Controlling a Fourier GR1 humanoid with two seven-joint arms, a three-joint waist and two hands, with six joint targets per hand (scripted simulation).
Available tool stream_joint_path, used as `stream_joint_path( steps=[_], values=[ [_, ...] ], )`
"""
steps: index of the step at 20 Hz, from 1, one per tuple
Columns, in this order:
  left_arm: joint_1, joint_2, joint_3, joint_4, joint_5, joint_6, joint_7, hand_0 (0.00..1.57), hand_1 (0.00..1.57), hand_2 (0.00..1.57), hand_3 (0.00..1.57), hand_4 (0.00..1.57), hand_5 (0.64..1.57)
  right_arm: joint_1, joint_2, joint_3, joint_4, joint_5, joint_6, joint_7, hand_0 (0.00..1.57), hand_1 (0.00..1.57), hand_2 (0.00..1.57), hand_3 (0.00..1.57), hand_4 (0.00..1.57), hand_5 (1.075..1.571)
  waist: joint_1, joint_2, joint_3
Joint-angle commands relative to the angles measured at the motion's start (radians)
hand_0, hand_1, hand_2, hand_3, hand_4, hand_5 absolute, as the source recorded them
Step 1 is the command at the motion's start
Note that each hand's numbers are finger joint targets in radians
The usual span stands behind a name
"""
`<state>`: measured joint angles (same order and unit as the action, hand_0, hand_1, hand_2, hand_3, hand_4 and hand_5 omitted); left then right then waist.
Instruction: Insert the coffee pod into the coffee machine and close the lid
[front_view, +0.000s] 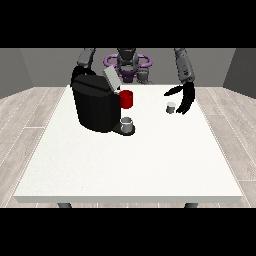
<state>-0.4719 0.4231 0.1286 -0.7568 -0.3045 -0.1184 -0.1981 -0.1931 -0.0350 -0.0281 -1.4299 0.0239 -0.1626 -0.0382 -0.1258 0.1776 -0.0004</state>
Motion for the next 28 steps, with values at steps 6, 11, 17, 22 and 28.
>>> stream_joint_path(
  steps=[6,11,17,22,28],
  values=[
    [-0.043,0.015,-0.070,0.094,-0.145,0.065,0.000,0.54,0.54,0.69,0.44,0.00,1.571,0.007,-0.004,0.007,0.007,-0.002,0.016,0.015,0.00,0.00,0.00,0.00,0.48,1.571,-0.022,-0.016,0.0004],
    [-0.070,0.012,-0.053,0.146,-0.190,0.186,-0.123,0.70,0.70,0.83,0.59,0.00,1.571,-0.028,0.002,-0.001,0.004,0.004,0.000,-0.012,0.00,0.00,0.00,0.00,0.49,1.571,-0.016,0.052,0.0001],
    [-0.120,0.008,-0.043,0.179,-0.213,0.210,-0.051,0.82,0.82,0.97,0.74,0.39,1.571,0.014,-0.025,-0.025,-0.005,-0.061,0.066,0.010,0.00,0.00,0.00,0.00,0.51,1.571,-0.041,-0.007,0.0005],
    [-0.104,0.054,-0.073,0.221,-0.280,0.232,-0.131,0.93,0.93,1.04,0.82,0.28,1.571,0.002,0.011,-0.013,-0.006,-0.044,0.019,-0.022,0.00,0.00,0.00,0.00,0.49,1.571,-0.025,0.028,0.0002],
    [-0.137,0.054,-0.060,0.255,-0.298,0.254,-0.203,1.23,1.23,1.36,1.31,0.47,1.571,-0.019,-0.019,-0.029,-0.015,-0.050,0.029,0.022,0.00,0.00,0.00,0.00,0.43,1.571,-0.028,0.039,0.0000]
  ],
)
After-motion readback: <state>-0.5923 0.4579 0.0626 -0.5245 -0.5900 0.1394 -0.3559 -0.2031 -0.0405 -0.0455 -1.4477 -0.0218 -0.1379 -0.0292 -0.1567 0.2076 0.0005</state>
